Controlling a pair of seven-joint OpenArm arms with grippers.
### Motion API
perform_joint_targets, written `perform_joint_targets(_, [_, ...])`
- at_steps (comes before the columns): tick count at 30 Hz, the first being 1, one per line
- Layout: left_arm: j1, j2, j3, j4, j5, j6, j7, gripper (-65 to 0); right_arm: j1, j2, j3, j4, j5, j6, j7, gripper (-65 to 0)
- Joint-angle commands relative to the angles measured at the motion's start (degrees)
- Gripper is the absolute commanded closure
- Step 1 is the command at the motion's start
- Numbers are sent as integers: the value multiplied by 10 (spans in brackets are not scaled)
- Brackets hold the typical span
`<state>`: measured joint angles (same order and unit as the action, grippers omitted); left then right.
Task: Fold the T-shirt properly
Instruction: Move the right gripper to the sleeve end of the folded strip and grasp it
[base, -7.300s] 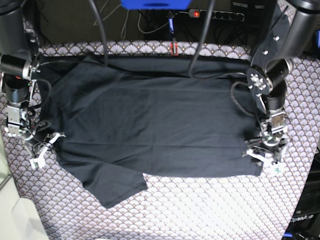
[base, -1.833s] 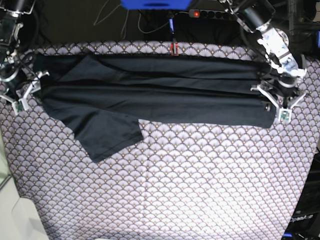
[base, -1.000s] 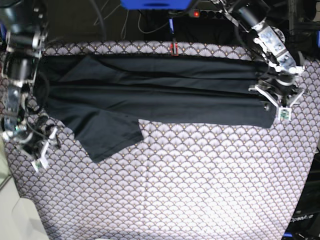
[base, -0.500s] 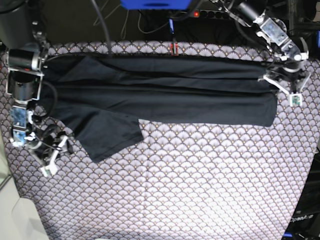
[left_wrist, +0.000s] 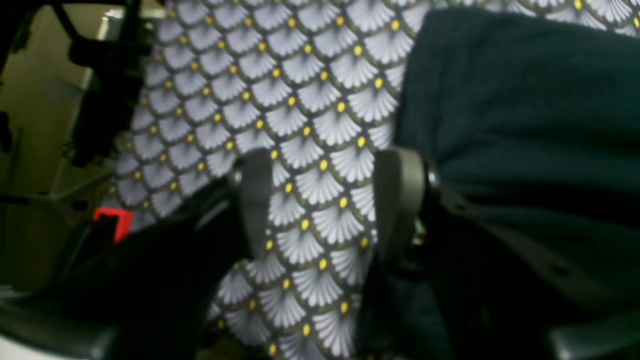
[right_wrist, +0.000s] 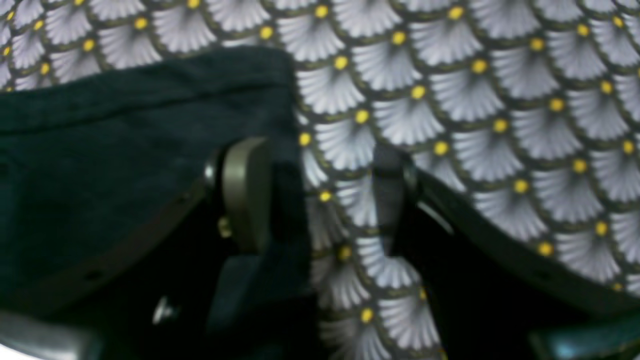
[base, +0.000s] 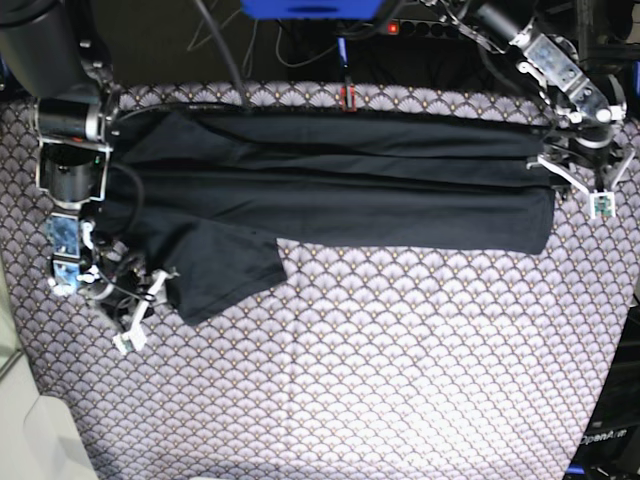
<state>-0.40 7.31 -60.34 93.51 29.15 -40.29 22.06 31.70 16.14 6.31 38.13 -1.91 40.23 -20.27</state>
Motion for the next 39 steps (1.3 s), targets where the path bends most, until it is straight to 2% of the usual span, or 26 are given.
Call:
perform_joint_targets(1, [-7,-6,1,11,-6,3,-14,-325,21,8,2,9,7,-2,14,-337])
perform_joint_targets(12, [-6,2,1,11,-5,3,-14,-325,18,-19,2,9,7,-2,12,-337])
perform_joint_targets(19, [-6,2,1,11,-5,3,-14,-325,15,-22,2,8,7,-2,12,-327])
perform_joint_targets(22, [-8,2,2,11,-5,3,-14,-325,15,-26,-3,8,7,-2,12,-273])
perform_joint_targets(28, [-10,2,2,11,-5,3,-14,-325,15,-27,-16,8,7,-2,-2,-15])
perform_joint_targets(33, [-11,2,3,11,-5,3,-14,-325,15,-27,-47,11,8,-2,-18,0])
perform_joint_targets(39, [-11,2,3,11,-8,3,-14,-325,14,-25,-50,12,8,-2,-18,0])
